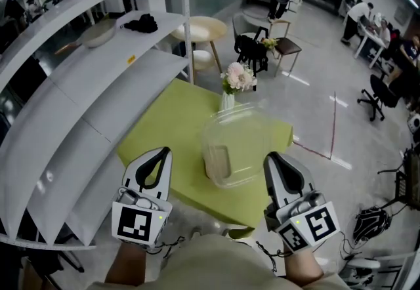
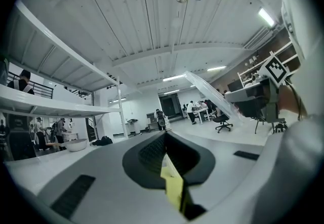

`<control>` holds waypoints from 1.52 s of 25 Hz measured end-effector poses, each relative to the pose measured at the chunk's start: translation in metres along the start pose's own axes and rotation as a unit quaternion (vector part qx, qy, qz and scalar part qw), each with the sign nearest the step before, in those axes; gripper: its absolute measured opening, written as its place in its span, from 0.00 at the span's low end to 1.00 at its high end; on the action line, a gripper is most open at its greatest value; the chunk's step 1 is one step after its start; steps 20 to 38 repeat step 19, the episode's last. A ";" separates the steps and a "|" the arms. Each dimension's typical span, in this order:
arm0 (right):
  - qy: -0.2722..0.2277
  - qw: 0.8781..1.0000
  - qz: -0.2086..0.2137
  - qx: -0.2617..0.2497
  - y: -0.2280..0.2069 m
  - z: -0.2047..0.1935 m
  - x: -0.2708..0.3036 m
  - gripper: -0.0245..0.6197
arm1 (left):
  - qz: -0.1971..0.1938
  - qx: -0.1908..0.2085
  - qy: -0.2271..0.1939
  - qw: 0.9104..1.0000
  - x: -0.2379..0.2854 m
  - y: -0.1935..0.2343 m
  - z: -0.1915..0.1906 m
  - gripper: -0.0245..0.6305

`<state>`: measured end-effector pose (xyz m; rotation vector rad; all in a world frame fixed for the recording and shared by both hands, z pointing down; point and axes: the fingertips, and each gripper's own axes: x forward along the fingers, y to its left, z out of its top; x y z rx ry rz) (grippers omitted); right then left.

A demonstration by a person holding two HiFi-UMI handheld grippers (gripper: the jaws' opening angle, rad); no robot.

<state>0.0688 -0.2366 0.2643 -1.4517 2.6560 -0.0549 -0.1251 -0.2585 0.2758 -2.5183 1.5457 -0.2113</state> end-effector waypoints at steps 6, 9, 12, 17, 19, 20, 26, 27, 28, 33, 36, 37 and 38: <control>0.012 1.000 0.003 0.005 0.001 -0.009 -0.005 0.08 | -0.004 -0.005 0.013 1.000 -0.006 -0.009 -0.008 0.05; 0.013 1.000 0.004 0.011 -0.001 -0.013 -0.001 0.08 | -0.005 -0.004 0.014 1.000 -0.006 -0.009 -0.009 0.05; 0.018 1.000 0.003 0.014 -0.004 -0.017 0.002 0.08 | -0.004 -0.002 0.018 1.000 -0.005 -0.010 -0.011 0.05; 0.017 1.000 0.003 0.014 -0.003 -0.017 0.003 0.08 | -0.002 0.000 0.018 1.000 -0.005 -0.009 -0.010 0.05; 0.017 1.000 0.003 0.014 -0.003 -0.017 0.004 0.08 | -0.001 0.001 0.018 1.000 -0.005 -0.008 -0.009 0.05; 0.017 1.000 0.003 0.014 -0.003 -0.017 0.004 0.08 | -0.001 0.001 0.018 1.000 -0.005 -0.008 -0.009 0.05; 0.017 1.000 0.003 0.014 -0.003 -0.017 0.004 0.08 | -0.001 0.001 0.018 1.000 -0.005 -0.008 -0.009 0.05; 0.017 1.000 0.003 0.014 -0.003 -0.017 0.004 0.08 | -0.001 0.001 0.018 1.000 -0.005 -0.008 -0.009 0.05; 0.017 1.000 0.003 0.014 -0.003 -0.017 0.004 0.08 | -0.001 0.001 0.018 1.000 -0.005 -0.008 -0.009 0.05; 0.017 1.000 0.003 0.014 -0.003 -0.017 0.004 0.08 | -0.001 0.001 0.018 1.000 -0.005 -0.008 -0.009 0.05; 0.017 1.000 0.003 0.014 -0.003 -0.017 0.004 0.08 | -0.001 0.001 0.018 1.000 -0.005 -0.008 -0.009 0.05; 0.017 1.000 0.003 0.014 -0.003 -0.017 0.004 0.08 | -0.001 0.001 0.018 1.000 -0.005 -0.008 -0.009 0.05; 0.017 1.000 0.003 0.014 -0.003 -0.017 0.004 0.08 | -0.001 0.001 0.018 1.000 -0.005 -0.008 -0.009 0.05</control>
